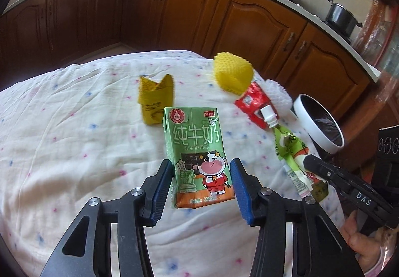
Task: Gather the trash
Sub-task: 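Grasp the green drink pouch with the right gripper while the left grasps the green milk carton, then carry the pouch and carton over the bin and open both grippers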
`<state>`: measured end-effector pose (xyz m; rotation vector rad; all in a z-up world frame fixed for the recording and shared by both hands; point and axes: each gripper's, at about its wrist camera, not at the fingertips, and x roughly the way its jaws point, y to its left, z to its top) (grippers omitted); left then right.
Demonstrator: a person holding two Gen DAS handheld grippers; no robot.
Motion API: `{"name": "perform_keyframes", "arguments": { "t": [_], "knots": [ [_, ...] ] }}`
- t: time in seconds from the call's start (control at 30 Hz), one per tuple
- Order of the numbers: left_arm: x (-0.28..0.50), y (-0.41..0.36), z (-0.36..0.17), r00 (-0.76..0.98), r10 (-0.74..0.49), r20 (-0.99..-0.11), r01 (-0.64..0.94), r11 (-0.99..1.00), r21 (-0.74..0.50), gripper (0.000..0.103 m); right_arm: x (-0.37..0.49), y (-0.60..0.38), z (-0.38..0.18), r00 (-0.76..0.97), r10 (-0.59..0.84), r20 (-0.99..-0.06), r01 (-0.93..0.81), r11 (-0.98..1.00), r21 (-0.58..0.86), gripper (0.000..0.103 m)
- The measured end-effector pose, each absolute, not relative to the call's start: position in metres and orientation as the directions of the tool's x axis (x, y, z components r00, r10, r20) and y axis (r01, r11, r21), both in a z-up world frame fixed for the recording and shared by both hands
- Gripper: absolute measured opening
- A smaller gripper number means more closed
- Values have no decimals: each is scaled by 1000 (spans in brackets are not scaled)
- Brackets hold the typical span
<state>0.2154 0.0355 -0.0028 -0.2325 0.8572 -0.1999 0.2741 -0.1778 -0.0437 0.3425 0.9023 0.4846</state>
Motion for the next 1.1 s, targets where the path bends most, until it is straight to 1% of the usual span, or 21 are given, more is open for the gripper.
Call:
{"name": "perform_keyframes", "arguments": {
  "t": [0.2, 0.37, 0.73, 1.1],
  "knots": [
    [217, 3, 3, 610, -351, -710, 189, 935, -300, 46, 256, -212, -35, 574, 493, -654, -203, 859, 471, 4],
    [228, -25, 3, 592, -389, -706, 250, 921, -298, 46, 243, -245, -30, 612, 449, -651, -145, 873, 466, 4],
    [253, -80, 3, 567, -425, -706, 341, 901, -269, 46, 234, -304, -34, 665, 370, -649, -42, 886, 462, 4],
    [290, -126, 2, 532, -450, -717, 401, 880, -254, 46, 250, -349, -29, 711, 293, -639, 32, 894, 446, 4]
  ]
}}
